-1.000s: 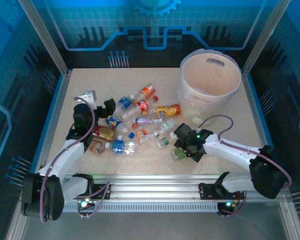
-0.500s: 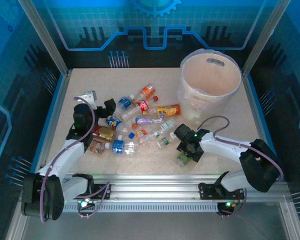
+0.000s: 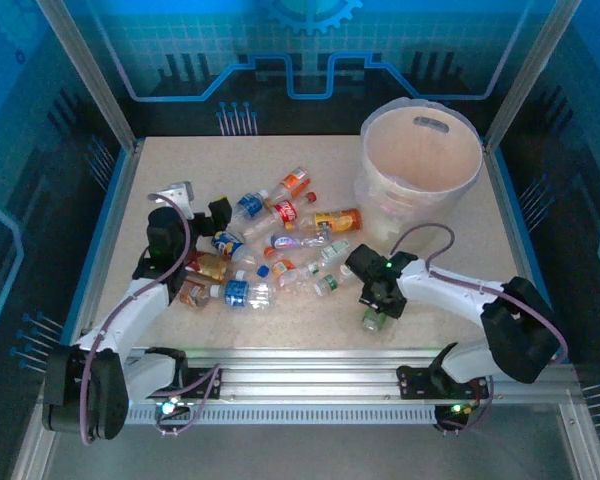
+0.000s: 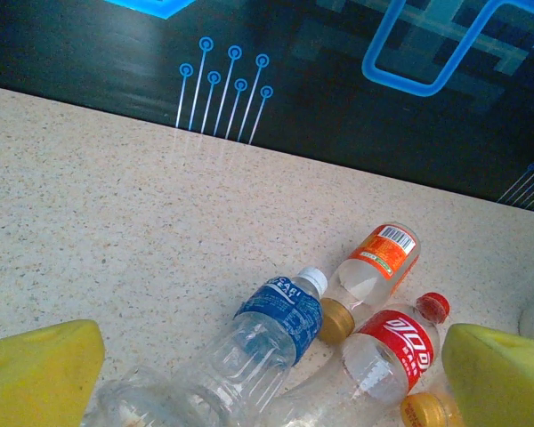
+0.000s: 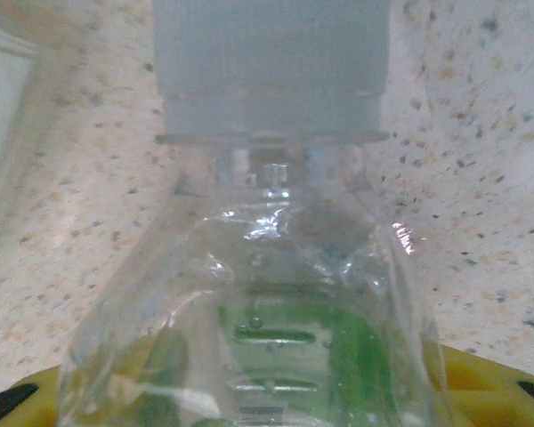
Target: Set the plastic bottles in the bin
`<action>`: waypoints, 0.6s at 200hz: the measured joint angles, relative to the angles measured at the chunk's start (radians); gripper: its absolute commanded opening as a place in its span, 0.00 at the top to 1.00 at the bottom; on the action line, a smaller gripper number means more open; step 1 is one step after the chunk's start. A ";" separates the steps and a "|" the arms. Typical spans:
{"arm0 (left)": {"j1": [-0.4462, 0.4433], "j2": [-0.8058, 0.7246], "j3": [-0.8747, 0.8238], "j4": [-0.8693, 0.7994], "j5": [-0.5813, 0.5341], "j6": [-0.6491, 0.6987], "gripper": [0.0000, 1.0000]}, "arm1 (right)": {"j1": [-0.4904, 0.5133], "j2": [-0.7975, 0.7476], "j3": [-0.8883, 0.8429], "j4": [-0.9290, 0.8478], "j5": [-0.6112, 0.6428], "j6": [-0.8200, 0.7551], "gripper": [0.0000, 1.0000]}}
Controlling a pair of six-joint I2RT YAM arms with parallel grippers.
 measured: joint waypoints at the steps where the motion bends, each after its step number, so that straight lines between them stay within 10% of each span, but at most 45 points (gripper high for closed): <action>1: 0.000 0.000 0.000 0.000 0.000 0.000 0.01 | 0.001 0.000 0.003 -0.003 0.001 -0.001 0.60; 120: 0.000 -0.053 0.000 -0.001 -0.005 -0.002 0.01 | 0.113 0.000 0.678 -0.145 -0.021 -0.650 0.59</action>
